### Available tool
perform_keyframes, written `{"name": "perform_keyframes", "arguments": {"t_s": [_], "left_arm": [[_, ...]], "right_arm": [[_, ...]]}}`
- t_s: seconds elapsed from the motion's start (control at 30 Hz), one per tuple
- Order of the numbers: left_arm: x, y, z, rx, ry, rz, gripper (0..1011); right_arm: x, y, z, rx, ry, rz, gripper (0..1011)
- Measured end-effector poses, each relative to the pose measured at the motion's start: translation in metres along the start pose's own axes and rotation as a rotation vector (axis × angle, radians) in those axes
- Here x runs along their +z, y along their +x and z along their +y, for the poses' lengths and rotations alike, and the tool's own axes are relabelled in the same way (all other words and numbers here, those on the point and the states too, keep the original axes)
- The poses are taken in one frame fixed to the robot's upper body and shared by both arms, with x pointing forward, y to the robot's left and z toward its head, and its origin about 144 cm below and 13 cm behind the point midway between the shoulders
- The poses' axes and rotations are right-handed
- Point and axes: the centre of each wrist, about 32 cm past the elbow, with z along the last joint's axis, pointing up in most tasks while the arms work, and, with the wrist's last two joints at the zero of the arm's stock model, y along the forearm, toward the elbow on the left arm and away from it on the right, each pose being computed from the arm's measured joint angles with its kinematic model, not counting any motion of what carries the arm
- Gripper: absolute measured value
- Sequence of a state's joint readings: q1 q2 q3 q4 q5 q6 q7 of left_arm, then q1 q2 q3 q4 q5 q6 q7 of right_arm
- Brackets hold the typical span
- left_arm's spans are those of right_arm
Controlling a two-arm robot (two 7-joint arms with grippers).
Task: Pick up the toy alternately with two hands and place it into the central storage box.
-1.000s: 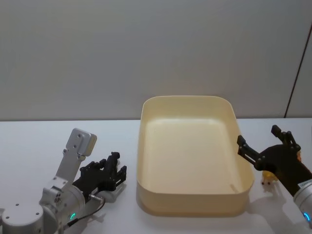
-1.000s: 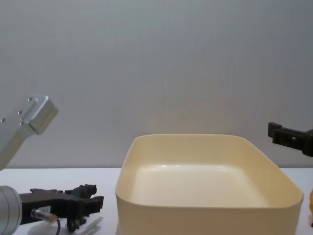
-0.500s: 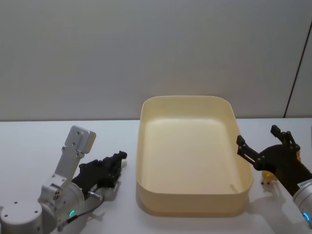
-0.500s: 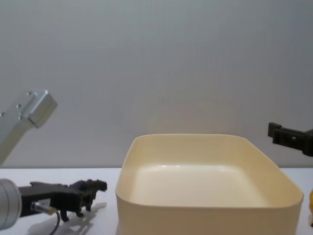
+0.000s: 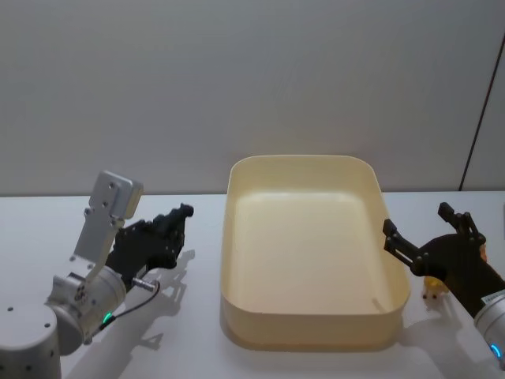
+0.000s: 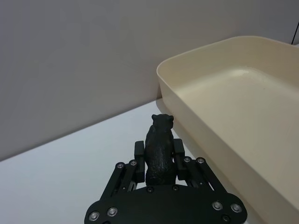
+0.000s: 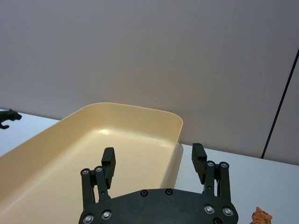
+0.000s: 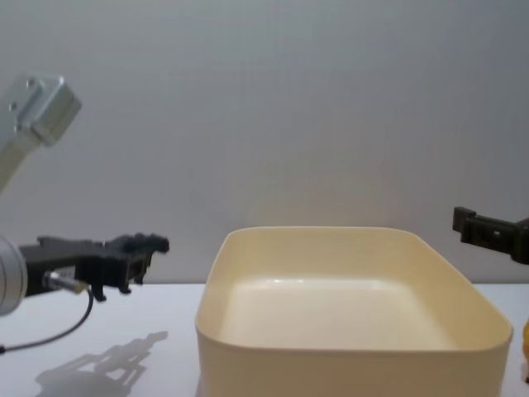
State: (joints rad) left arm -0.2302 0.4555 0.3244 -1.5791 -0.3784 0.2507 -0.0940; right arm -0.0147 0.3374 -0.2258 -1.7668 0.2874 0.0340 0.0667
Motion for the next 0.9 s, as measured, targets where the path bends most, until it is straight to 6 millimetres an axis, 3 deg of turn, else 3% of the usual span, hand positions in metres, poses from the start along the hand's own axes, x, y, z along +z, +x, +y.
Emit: {"name": "perform_keyframes", "arguments": {"t_s": [0.4,0.9], "left_arm": [[0.025,0.002,-0.009,-0.075,-0.077,-0.045,329],[0.051,-0.004,-0.048,-0.243,-0.164,-0.062,329]], "right_arm": [[0.000,0.000,0.000,0.000,0.000,0.000,1001],[0.000,0.000,0.000,0.000,0.000,0.000,1001]]}}
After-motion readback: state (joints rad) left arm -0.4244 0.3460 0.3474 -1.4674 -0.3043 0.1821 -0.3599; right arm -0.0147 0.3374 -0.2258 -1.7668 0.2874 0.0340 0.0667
